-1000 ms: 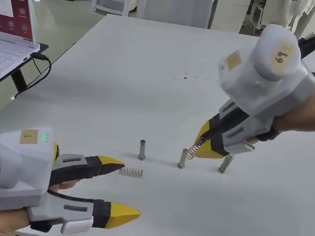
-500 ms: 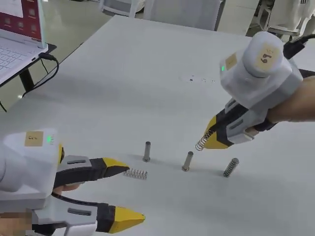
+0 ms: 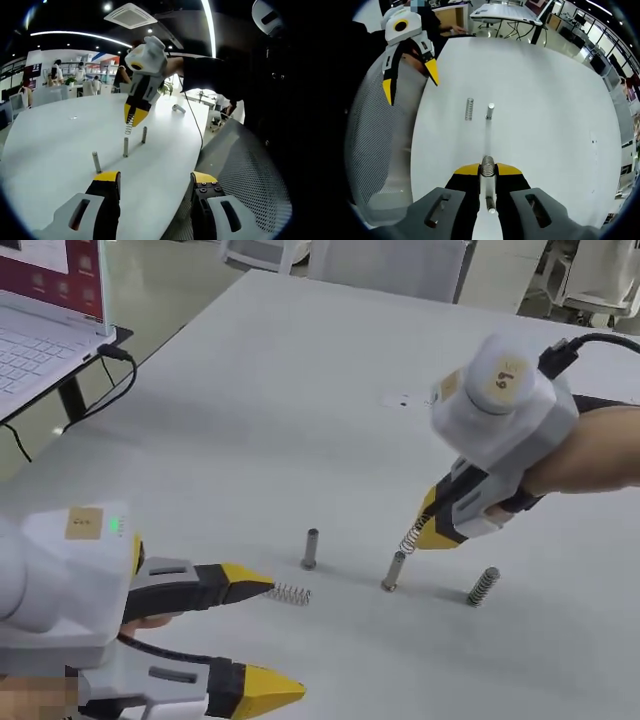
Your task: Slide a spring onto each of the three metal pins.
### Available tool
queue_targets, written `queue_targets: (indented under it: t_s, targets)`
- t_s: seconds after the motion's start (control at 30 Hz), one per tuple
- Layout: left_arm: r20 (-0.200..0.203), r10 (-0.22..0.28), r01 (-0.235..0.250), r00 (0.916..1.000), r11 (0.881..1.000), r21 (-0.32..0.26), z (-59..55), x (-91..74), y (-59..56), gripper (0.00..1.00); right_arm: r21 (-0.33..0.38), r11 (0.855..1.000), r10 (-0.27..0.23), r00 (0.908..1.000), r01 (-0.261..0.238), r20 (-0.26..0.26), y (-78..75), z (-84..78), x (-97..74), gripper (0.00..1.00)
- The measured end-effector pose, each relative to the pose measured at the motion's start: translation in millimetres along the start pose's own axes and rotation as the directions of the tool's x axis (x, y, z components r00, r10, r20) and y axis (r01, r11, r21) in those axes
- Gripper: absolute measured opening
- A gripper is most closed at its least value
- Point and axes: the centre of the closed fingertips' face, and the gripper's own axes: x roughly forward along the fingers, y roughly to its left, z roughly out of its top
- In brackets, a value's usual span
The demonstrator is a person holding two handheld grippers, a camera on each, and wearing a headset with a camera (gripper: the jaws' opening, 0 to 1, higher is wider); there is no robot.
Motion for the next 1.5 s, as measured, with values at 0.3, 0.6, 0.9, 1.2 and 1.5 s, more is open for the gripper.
queue_targets:
  t_s: [0.3,0.6,0.9,1.2,1.5]
  targets:
    - [-0.002,0.002,-0.002,1.0,1.0,-0.002,-0.5,-0.1,2.0,0.51,-0.001,1.0,0.021,0.9997,-0.021,-0.012,0.1,1.1,8.6,0.08]
    - [0.001,0.008,-0.008,1.0,1.0,-0.006,-1.4,-0.9,3.7,0.5,0.005,1.0,0.029,0.9992,-0.028,-0.028,-1.2,-3.0,12.6,0.08]
    - [0.002,0.008,-0.008,1.0,1.0,-0.008,-1.5,-1.0,4.3,0.5,0.003,0.999,0.035,0.9983,-0.035,-0.047,0.4,-6.9,24.4,0.08]
    - [0.001,0.011,-0.011,0.9999,1.0,-0.008,-1.6,-1.7,4.8,0.5,0.007,0.999,0.033,0.997,-0.032,-0.071,0.7,-13.0,41.2,0.09]
    - [0.001,0.011,-0.011,0.9999,1.0,-0.008,-1.9,-2.6,4.7,0.5,-0.002,1.0,0.02,0.9945,-0.021,-0.103,-1.3,-20.8,55.8,0.09]
